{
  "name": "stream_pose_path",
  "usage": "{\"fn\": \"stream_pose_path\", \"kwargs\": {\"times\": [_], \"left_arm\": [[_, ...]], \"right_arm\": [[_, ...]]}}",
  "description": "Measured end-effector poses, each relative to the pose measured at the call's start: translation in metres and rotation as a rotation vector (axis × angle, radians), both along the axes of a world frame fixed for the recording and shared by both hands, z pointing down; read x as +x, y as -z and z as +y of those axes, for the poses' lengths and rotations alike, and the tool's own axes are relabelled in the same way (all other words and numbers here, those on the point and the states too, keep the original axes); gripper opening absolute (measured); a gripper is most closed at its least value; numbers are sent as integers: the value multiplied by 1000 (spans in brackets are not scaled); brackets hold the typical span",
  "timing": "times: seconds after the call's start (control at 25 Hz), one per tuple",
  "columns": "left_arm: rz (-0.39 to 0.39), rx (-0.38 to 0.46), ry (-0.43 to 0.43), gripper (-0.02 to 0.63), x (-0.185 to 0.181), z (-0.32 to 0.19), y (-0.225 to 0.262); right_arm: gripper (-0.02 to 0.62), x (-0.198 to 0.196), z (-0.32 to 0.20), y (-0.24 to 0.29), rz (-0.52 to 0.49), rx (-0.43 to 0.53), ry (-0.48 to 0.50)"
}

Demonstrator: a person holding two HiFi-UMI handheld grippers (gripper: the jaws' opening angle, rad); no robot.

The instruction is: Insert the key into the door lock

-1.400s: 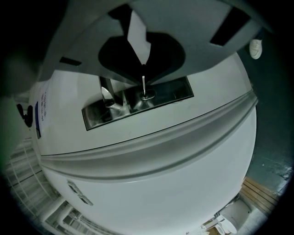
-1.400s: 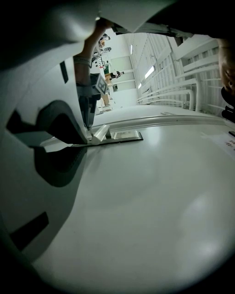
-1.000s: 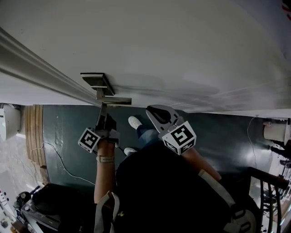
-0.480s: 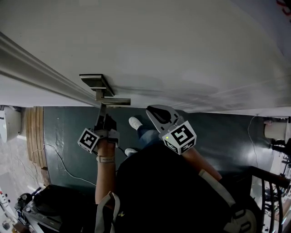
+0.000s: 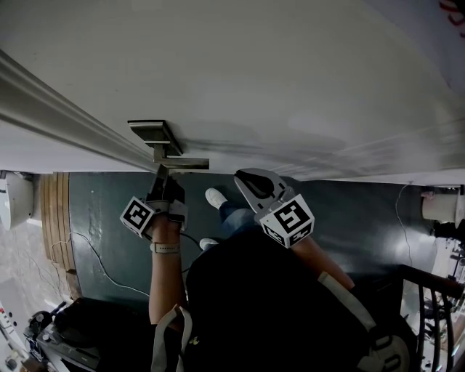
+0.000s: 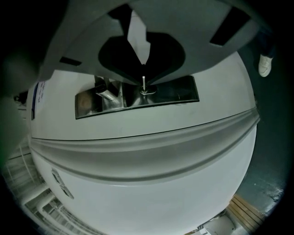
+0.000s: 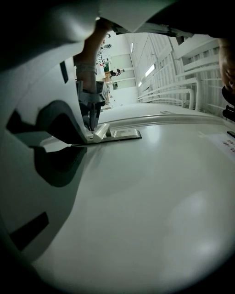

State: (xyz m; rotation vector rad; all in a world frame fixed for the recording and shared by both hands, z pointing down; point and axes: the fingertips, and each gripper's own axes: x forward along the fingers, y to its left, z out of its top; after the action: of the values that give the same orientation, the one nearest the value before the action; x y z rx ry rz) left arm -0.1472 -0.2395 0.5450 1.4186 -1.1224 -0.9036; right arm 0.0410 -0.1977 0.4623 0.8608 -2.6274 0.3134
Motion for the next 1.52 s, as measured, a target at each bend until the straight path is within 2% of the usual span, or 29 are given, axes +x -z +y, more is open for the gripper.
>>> {"fn": "stream_pose_path", "kwargs": {"times": [0.4, 0.92, 1.36, 1.52], "left_arm": [[15, 28, -7, 28, -1, -6, -2], [60, 29, -7, 28, 0, 9, -2], [-16, 24, 1, 8, -15, 69, 9], [-86, 39, 10, 8, -26, 100, 17]], "right_arm": [[29, 7, -2, -3, 3, 0, -30], [29, -6, 11, 5, 0, 12, 3], [29, -37, 44, 15, -18, 23, 95], [29, -54, 63, 16, -25, 25, 143]]}}
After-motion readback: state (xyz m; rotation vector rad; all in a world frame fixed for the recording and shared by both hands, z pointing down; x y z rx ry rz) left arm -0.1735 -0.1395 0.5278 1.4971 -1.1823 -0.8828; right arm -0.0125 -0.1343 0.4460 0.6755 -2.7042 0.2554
